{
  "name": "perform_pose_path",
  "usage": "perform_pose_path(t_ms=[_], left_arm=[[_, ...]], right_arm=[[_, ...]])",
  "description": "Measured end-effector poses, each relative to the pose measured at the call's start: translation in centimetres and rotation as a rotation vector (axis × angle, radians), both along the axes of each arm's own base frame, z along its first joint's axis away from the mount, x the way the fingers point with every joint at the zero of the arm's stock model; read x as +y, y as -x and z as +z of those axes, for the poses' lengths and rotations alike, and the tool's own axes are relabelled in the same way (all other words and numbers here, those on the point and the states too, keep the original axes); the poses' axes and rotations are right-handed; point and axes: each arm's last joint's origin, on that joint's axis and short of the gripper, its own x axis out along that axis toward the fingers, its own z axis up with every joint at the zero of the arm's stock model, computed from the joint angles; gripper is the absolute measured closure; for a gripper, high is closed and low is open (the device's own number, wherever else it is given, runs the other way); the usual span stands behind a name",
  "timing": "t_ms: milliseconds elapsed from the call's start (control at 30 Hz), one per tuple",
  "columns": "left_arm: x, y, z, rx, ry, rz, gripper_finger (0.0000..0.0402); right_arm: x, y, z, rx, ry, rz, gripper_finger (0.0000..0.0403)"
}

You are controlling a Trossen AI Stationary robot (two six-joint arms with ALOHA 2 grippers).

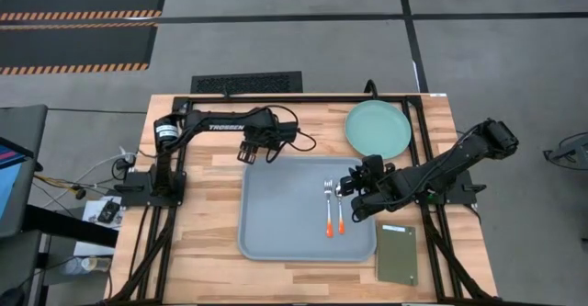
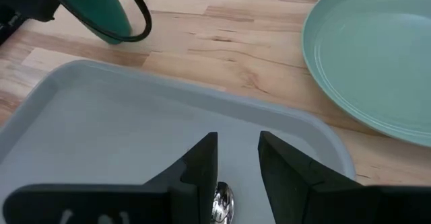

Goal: Pick and place plate/cup/fork/spoon on tray
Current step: Move the green cup to the top left of the gray tray, then adjust the gray tray

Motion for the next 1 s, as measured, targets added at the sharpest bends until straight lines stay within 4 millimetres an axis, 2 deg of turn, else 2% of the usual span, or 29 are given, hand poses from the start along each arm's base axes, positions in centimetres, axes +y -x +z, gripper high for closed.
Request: perform_pose_path(t_ms=[267,433,700,833,1000], left_arm=[[-0.1,0.4,1.8,-0.064,-0.025,0.000,0.0162],[-0.6,1.2,4.2,-0.150,-0.078,0.021,0.0157],[-2.1,3.8,9.9,-0.441,-0.109,0.127,0.0158],[-3.2,6.2,13.5,-0.650,-0.029,0.193,0.0159],[-4.5,9.6,17.9,-0.954,0.099,0.264,0.0159]], right_arm=[[0.0,0.0,0.0,0.000,0.000,0.000,0.0269],[0.0,0.0,0.0,0.000,0.000,0.000,0.0269],[-0.2,-0.2,-0.4,0.027,-0.012,-0.007,0.0269],[-0.7,-1.1,-1.6,0.088,-0.063,-0.029,0.0269],[-1.7,-3.0,-3.6,0.146,-0.087,-0.032,0.0271]])
